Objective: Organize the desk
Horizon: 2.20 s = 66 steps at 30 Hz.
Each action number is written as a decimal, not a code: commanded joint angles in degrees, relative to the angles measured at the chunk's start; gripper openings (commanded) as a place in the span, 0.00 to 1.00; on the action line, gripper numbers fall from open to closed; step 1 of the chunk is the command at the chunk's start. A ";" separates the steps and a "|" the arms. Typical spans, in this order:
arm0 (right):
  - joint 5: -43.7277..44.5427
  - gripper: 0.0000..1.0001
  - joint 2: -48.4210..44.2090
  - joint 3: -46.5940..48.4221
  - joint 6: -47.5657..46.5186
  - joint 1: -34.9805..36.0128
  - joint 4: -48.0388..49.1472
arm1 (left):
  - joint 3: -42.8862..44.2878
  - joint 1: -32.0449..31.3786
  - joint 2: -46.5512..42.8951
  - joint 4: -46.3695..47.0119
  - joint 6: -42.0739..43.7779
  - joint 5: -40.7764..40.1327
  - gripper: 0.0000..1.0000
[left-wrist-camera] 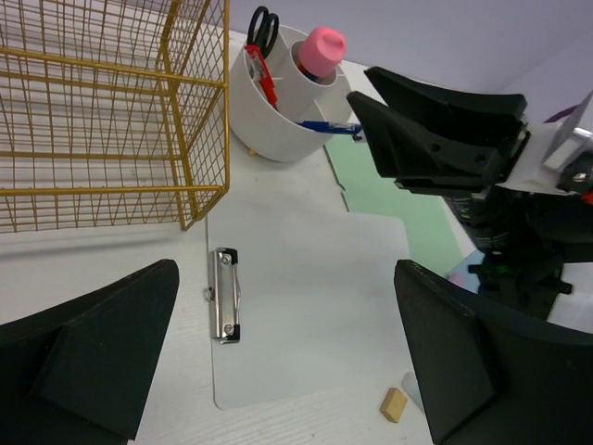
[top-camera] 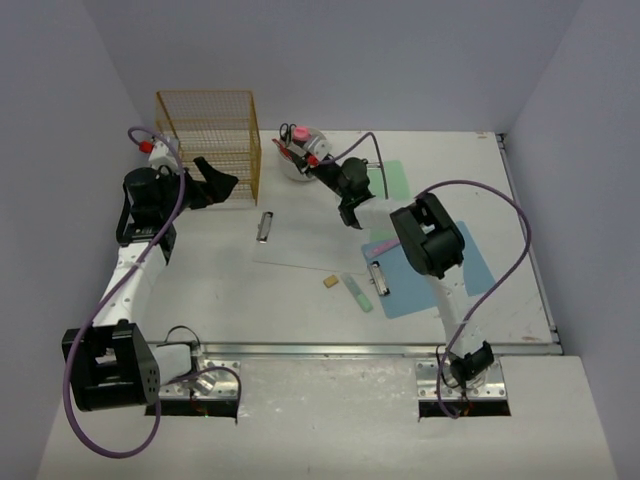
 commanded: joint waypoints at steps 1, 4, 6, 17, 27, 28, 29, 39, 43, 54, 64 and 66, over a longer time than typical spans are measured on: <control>-1.35 0.33 -20.91 -9.49 -0.09 -3.81 -15.69 | 0.88 0.69 -2.37 -0.03 3.99 1.78 1.00; -10.48 0.31 -31.79 -11.64 -3.78 -8.96 -36.28 | 1.36 0.74 -3.33 -1.85 8.30 2.78 1.00; -18.97 0.31 -34.79 -9.13 -12.29 -12.09 -52.36 | 1.42 0.70 -3.96 -2.60 12.18 5.27 1.00; -11.35 0.40 -27.98 3.84 -63.22 -14.18 -124.19 | -0.23 0.65 -5.41 -2.77 14.42 10.98 1.00; 2.57 0.49 -23.42 0.22 -69.18 -9.18 -122.65 | -2.38 0.74 -6.20 -4.16 14.65 10.92 1.00; 2.83 0.49 -23.29 -0.11 -69.53 -9.18 -122.31 | -2.60 0.71 -6.20 -3.98 14.60 10.92 1.00; 3.20 0.49 -23.19 -0.47 -69.98 -9.18 -121.71 | -2.85 0.69 -6.17 -3.91 14.59 10.96 1.00; 6.72 0.51 -23.04 -4.11 -75.48 -8.03 -119.34 | -3.15 0.65 -5.16 -3.73 14.27 11.61 1.00; 7.73 0.51 -21.45 -4.68 -75.71 -7.95 -118.49 | -3.00 0.65 -4.74 -2.84 13.75 11.71 1.00; 8.44 0.52 -16.50 -3.63 -74.75 -6.80 -116.51 | -2.44 0.66 -4.35 -2.38 14.07 11.53 1.00; 5.60 0.00 -14.41 2.29 -67.85 -7.02 -122.66 | 0.67 0.33 -2.58 -1.77 15.20 10.21 0.94; 2.43 0.00 -13.96 12.03 -60.83 -7.86 -126.44 | 3.22 -1.10 -1.50 -2.47 21.12 8.47 0.91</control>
